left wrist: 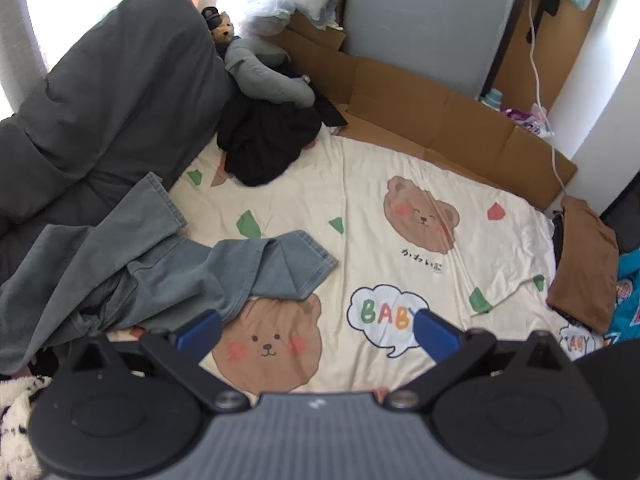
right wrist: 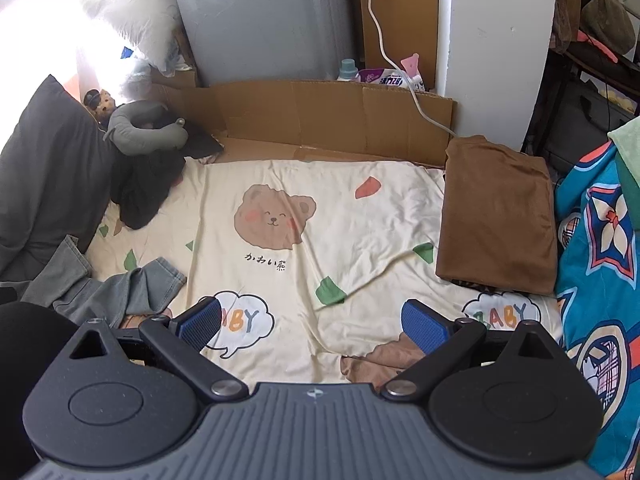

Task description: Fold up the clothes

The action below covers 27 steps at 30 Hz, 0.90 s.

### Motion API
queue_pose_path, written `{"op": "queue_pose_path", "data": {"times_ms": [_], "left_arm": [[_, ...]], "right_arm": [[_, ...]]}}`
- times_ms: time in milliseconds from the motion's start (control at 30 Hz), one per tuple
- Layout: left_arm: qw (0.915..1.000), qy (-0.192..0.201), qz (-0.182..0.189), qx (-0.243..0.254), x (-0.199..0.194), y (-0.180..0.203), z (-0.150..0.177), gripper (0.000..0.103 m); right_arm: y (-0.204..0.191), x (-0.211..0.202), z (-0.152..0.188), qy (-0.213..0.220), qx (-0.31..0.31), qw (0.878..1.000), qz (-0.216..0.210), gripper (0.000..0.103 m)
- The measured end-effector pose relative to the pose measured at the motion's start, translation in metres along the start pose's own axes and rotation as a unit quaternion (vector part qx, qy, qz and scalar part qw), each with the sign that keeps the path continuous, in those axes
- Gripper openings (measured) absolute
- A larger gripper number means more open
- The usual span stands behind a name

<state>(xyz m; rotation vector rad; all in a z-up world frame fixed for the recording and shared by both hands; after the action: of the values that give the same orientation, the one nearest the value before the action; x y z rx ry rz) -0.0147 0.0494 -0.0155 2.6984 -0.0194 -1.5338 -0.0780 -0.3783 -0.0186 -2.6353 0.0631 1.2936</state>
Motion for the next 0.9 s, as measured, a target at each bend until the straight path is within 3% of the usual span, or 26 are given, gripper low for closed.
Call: {"op": "queue_pose_path", "data": {"times_ms": [900], "left_arm": [[0.9997, 0.0, -0.002, 0.022, -0.0033, 0.0054, -0.0015, 0.103]], "right_arm": [[0.0023, 0.0008, -0.0001, -0.001, 0.004, 1.0, 0.006, 0.1]]}}
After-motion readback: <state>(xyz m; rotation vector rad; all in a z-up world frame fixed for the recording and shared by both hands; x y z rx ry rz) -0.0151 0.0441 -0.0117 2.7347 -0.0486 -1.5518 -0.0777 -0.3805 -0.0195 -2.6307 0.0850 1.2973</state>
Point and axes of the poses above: each gripper's, at about its wrist camera, not at the fingertips, and x roughly the way its jaws point, y to its right, z to its underside, the point moved 4 cm from there along x, roughly the way its jaws point, and after that the axes turned 2 degrees about x, right-handed, at the moved point
